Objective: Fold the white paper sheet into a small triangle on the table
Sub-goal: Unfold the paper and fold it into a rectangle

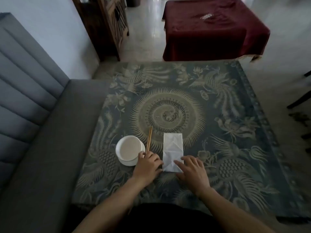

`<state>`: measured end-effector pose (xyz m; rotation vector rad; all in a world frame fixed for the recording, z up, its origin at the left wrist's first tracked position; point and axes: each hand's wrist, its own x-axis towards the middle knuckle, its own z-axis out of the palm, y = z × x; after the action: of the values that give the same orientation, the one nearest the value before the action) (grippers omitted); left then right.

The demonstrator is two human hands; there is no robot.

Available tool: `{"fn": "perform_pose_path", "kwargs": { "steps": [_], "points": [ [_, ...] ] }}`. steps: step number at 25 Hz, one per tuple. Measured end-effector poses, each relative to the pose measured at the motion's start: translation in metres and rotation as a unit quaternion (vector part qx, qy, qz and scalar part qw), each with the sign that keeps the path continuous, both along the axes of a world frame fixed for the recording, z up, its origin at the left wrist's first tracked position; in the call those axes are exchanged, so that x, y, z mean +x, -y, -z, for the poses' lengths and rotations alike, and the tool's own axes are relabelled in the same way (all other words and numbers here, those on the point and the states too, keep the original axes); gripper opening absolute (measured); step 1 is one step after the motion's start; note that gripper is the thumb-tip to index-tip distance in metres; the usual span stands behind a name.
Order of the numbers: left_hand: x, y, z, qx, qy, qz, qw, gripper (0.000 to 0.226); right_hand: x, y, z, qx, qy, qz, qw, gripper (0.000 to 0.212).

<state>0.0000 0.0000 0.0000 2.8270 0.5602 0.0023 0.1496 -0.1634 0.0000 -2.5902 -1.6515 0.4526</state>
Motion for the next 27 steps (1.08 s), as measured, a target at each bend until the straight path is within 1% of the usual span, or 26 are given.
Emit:
{"fn": "perform_pose_path", "kwargs": {
  "steps": [1,2,4,6,9,13,17,22,27],
  "points": [
    [0.002,0.002,0.003,-0.003,-0.019,0.010,1.000,0.022,-0.005,-0.003,0.002,-0.012,-0.016,-0.011,1.000,0.053],
    [0.005,0.004,0.005,-0.005,-0.030,0.009,0.999,0.022,-0.007,-0.006,0.005,0.000,-0.025,-0.013,1.000,0.052],
    [0.007,0.008,0.009,0.007,-0.060,0.000,0.998,0.023,-0.014,-0.007,0.011,-0.004,-0.027,-0.022,0.999,0.050],
    [0.007,0.013,0.017,0.004,-0.073,-0.008,0.997,0.024,-0.014,-0.008,0.016,-0.006,-0.036,-0.013,0.999,0.049],
    [0.008,0.015,0.021,0.007,-0.067,-0.024,0.997,0.021,-0.012,-0.006,0.018,-0.006,-0.042,-0.001,0.999,0.049],
    [0.012,0.014,0.026,0.020,-0.067,-0.015,0.997,0.018,-0.013,-0.005,0.020,0.006,-0.058,0.008,0.998,0.046],
    [0.011,0.010,0.031,-0.021,-0.043,-0.025,0.999,0.017,-0.010,-0.007,0.021,-0.003,-0.053,0.008,0.999,0.044],
    [0.012,0.005,0.031,-0.023,-0.009,0.013,1.000,0.004,-0.008,-0.008,0.022,0.002,-0.059,0.012,0.998,0.043],
    [0.015,-0.002,0.030,-0.042,-0.006,0.026,0.999,0.005,-0.007,-0.009,0.021,0.010,-0.057,0.015,0.998,0.041]
  ]
}}
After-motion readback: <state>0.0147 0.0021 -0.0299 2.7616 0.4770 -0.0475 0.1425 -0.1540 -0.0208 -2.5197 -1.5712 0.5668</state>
